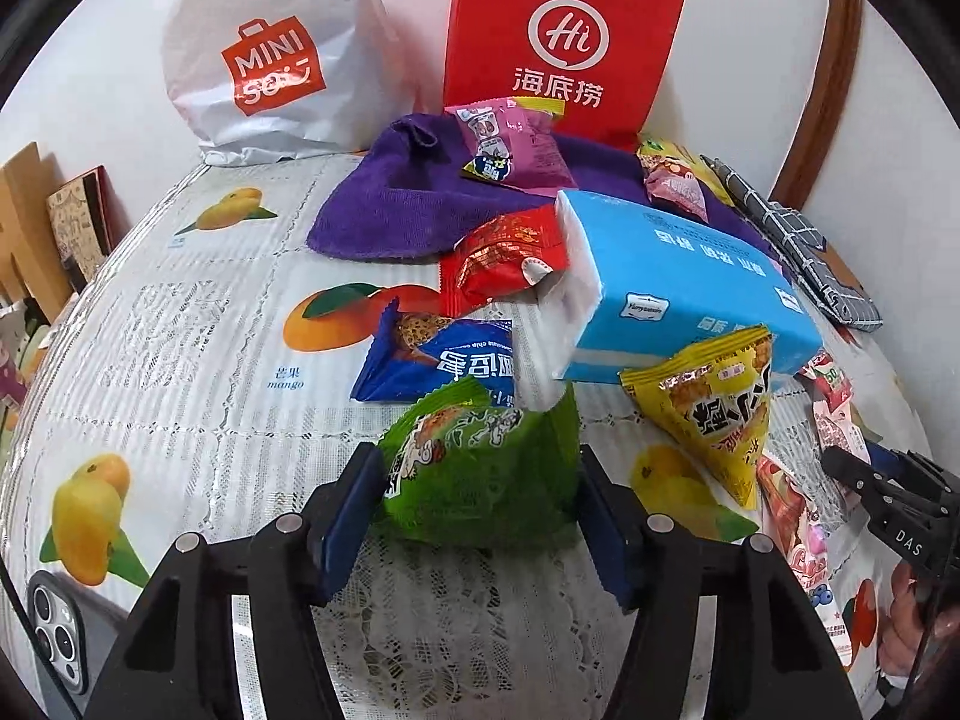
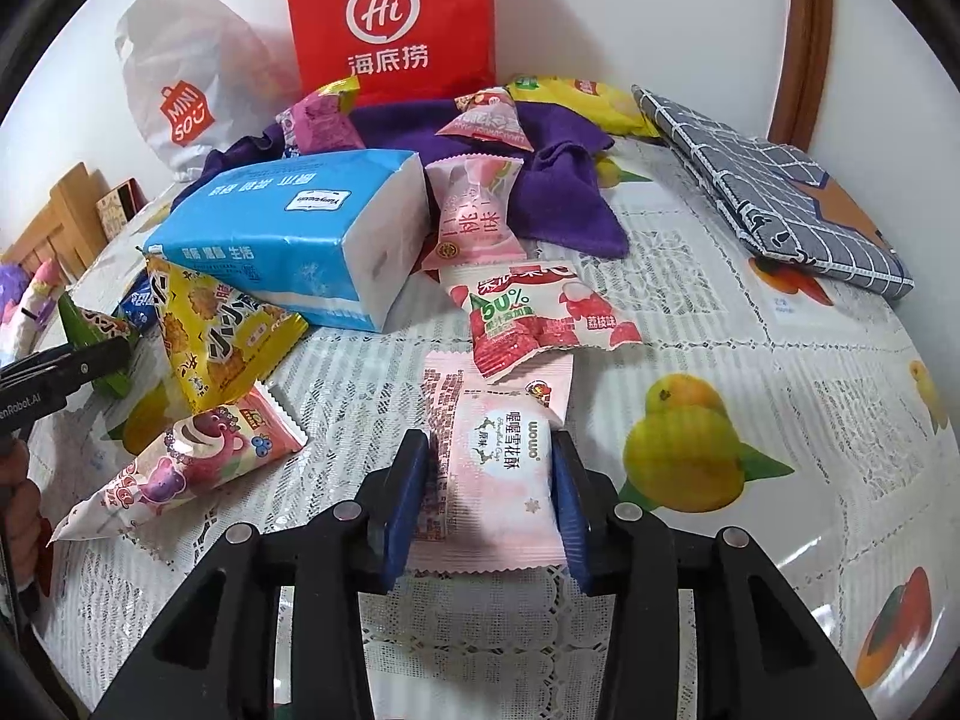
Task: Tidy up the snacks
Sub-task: 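Carry both snacks to the purple towel while the right gripper releases the candy packet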
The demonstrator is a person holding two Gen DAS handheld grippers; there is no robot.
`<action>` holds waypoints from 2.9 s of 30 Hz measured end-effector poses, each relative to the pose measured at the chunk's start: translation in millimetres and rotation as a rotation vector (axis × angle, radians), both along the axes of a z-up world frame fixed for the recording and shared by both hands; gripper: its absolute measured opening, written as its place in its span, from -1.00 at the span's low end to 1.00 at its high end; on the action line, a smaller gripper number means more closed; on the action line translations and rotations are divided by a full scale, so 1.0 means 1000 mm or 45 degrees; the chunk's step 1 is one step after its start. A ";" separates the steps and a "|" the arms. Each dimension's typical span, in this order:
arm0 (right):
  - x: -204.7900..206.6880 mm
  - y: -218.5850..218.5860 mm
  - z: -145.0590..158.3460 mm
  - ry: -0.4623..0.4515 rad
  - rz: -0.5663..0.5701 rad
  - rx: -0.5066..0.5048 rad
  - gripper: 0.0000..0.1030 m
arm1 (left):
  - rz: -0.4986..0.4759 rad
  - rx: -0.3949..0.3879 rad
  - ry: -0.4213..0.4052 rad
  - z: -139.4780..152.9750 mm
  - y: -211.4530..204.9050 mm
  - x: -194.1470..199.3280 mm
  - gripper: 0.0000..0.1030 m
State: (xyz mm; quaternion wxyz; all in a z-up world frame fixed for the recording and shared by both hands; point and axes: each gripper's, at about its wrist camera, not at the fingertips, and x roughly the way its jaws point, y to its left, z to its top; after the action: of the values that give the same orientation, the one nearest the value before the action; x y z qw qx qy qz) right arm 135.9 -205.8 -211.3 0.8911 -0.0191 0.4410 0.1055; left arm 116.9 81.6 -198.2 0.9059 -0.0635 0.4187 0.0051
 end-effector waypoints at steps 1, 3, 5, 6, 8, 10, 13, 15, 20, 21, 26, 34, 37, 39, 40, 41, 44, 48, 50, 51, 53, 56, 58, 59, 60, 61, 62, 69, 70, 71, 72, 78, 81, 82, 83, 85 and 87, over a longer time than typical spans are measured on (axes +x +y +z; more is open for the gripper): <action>0.000 0.001 0.000 0.001 0.000 -0.002 -0.19 | 0.000 0.004 0.001 0.000 0.000 0.000 0.18; 0.001 0.001 0.001 0.002 0.001 -0.007 -0.19 | -0.001 0.009 0.009 -0.001 -0.001 0.001 0.18; 0.001 0.001 0.001 0.001 0.000 -0.004 -0.19 | -0.004 0.010 0.006 -0.001 -0.001 0.001 0.18; 0.001 0.001 0.001 0.001 0.000 0.006 -0.19 | -0.003 0.007 0.003 -0.001 -0.001 0.000 0.15; 0.002 0.000 0.003 0.003 -0.007 0.030 -0.22 | -0.010 0.000 -0.010 0.000 0.000 -0.002 0.10; 0.003 -0.005 0.004 0.005 -0.016 0.064 -0.31 | -0.030 0.013 -0.006 0.001 -0.002 -0.003 0.08; 0.001 -0.011 0.007 0.011 -0.017 0.118 -0.34 | -0.039 -0.010 0.008 0.006 -0.003 -0.006 0.06; -0.003 -0.014 0.008 0.017 -0.021 0.133 -0.34 | -0.045 -0.063 0.010 0.010 -0.001 -0.009 0.05; -0.016 -0.013 0.018 0.020 0.005 0.173 -0.35 | -0.035 -0.107 -0.005 0.023 0.002 -0.017 0.04; -0.019 -0.013 0.019 0.018 0.015 0.178 -0.35 | -0.035 -0.106 -0.011 0.027 0.001 -0.019 0.04; -0.032 -0.003 0.037 -0.010 0.074 0.192 -0.35 | -0.050 -0.087 -0.047 0.046 -0.005 -0.026 0.04; -0.028 0.003 0.085 -0.128 0.105 0.202 -0.35 | -0.102 -0.090 -0.114 0.087 -0.023 -0.014 0.04; -0.013 0.006 0.106 -0.177 0.113 0.187 -0.35 | -0.114 -0.074 -0.149 0.104 -0.031 -0.001 0.04; 0.002 0.008 0.120 -0.203 0.109 0.177 -0.35 | -0.111 -0.057 -0.170 0.116 -0.034 0.009 0.04; 0.012 0.009 0.126 -0.209 0.104 0.173 -0.35 | -0.107 -0.053 -0.180 0.120 -0.035 0.014 0.04; 0.023 0.011 0.133 -0.209 0.111 0.181 -0.35 | -0.106 -0.049 -0.193 0.127 -0.036 0.020 0.04; 0.054 0.013 0.148 -0.199 0.141 0.250 -0.35 | -0.104 -0.045 -0.212 0.142 -0.035 0.041 0.04; 0.094 0.021 0.167 -0.240 0.133 0.231 -0.35 | -0.077 -0.006 -0.247 0.161 -0.035 0.071 0.04; 0.111 0.024 0.171 -0.246 0.121 0.227 -0.35 | -0.058 0.013 -0.261 0.165 -0.035 0.084 0.04; 0.118 0.025 0.172 -0.245 0.116 0.225 -0.35 | -0.051 0.016 -0.266 0.167 -0.033 0.091 0.04; 0.135 0.029 0.173 -0.252 0.104 0.204 -0.35 | -0.041 0.001 -0.260 0.168 -0.028 0.103 0.04; 0.162 0.034 0.170 -0.242 0.118 0.166 -0.35 | -0.018 0.002 -0.226 0.166 -0.021 0.124 0.04; 0.174 0.033 0.171 -0.237 0.106 0.159 -0.35 | -0.012 0.029 -0.217 0.167 -0.019 0.137 0.04; 0.181 0.032 0.171 -0.243 0.094 0.166 -0.35 | -0.006 0.038 -0.220 0.167 -0.017 0.142 0.04; 0.186 0.032 0.171 -0.246 0.093 0.177 -0.35 | 0.004 0.040 -0.223 0.168 -0.015 0.148 0.04; 0.191 0.031 0.170 -0.243 0.096 0.191 -0.35 | 0.011 0.033 -0.223 0.167 -0.013 0.153 0.04; 0.198 0.030 0.165 -0.227 0.098 0.200 -0.35 | 0.015 0.020 -0.220 0.166 -0.010 0.158 0.04; 0.223 0.037 0.125 -0.101 0.113 0.118 -0.35 | 0.036 0.036 -0.101 0.132 0.006 0.187 0.04; 0.227 0.036 0.118 -0.080 0.107 0.122 -0.35 | 0.045 0.027 -0.079 0.126 0.011 0.190 0.04; 0.230 0.035 0.111 -0.059 0.104 0.127 -0.35 | 0.055 0.013 -0.059 0.122 0.014 0.192 0.04; 0.234 0.035 0.104 -0.040 0.107 0.123 -0.35 | 0.064 -0.005 -0.033 0.117 0.018 0.195 0.04; 0.247 0.040 0.088 0.018 0.124 0.129 -0.35 | 0.087 -0.004 -0.026 0.114 0.031 0.198 0.04; 0.250 0.047 0.077 0.062 0.147 0.091 -0.35 | 0.096 -0.032 -0.014 0.112 0.036 0.198 0.04; 0.251 0.049 0.074 0.066 0.137 0.083 -0.35 | 0.095 -0.034 -0.014 0.112 0.036 0.198 0.04; 0.252 0.050 0.071 0.078 0.146 0.093 -0.35 | 0.097 -0.032 -0.011 0.113 0.037 0.198 0.04; 0.253 0.052 0.067 0.104 0.175 0.100 -0.35 | 0.100 -0.026 -0.007 0.113 0.036 0.199 0.04; 0.253 0.056 0.061 0.137 0.202 0.066 -0.35 | 0.097 -0.024 -0.006 0.113 0.035 0.200 0.04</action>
State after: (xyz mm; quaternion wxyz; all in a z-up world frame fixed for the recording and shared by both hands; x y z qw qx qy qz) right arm 389.3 -150.1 -150.4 0.8552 -0.0251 0.4824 0.1879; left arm 316.5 117.1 -85.3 0.9054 -0.0880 0.4137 0.0353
